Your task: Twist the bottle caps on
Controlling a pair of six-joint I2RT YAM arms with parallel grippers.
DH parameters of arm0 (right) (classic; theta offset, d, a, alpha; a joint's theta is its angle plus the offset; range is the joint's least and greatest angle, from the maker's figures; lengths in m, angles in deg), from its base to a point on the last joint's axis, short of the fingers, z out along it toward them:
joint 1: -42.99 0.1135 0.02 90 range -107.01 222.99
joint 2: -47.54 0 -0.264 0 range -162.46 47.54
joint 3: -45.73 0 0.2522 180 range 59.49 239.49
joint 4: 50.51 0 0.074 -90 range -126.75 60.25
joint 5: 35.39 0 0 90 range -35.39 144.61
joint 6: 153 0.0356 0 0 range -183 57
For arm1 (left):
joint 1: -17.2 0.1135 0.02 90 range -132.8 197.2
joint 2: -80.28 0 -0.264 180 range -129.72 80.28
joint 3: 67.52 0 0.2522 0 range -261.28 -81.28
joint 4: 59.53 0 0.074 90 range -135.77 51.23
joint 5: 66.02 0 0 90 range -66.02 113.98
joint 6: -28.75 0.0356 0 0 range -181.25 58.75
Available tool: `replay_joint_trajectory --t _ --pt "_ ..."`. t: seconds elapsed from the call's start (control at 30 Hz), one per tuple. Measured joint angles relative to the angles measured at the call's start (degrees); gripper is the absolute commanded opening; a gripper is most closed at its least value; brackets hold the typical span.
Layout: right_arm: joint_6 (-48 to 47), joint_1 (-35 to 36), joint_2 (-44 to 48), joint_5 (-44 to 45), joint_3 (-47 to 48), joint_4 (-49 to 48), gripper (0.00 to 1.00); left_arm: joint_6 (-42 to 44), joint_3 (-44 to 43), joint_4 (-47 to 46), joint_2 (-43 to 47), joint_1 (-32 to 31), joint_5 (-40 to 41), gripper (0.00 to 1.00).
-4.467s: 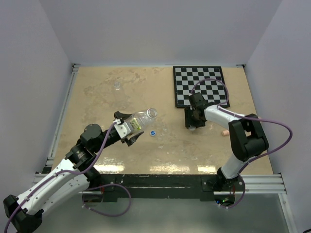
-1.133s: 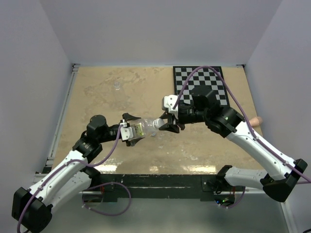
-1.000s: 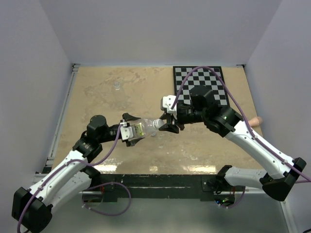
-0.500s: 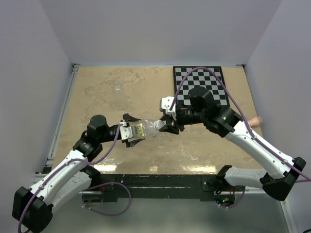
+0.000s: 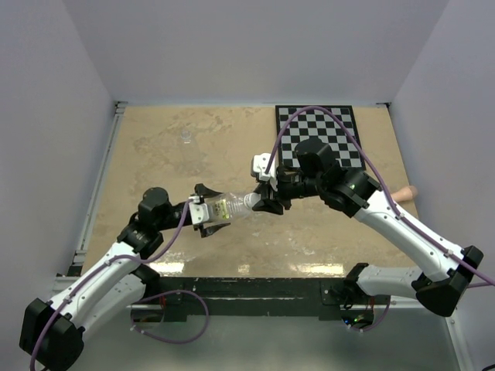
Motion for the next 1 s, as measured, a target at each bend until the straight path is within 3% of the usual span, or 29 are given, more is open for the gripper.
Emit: replay_joint_trajectory --t 0.5,1.0 --pt "9.77 -0.02 0.0 1.44 0.28 -4.81 0.0 -3.67 4.15 -8.59 3.39 -0.92 4.66 0.0" --pt "25.59 -0.07 -1.79 9.9 0.28 -10.27 0.0 -4.13 6.01 -10.73 5.95 -7.45 22.82 0.0"
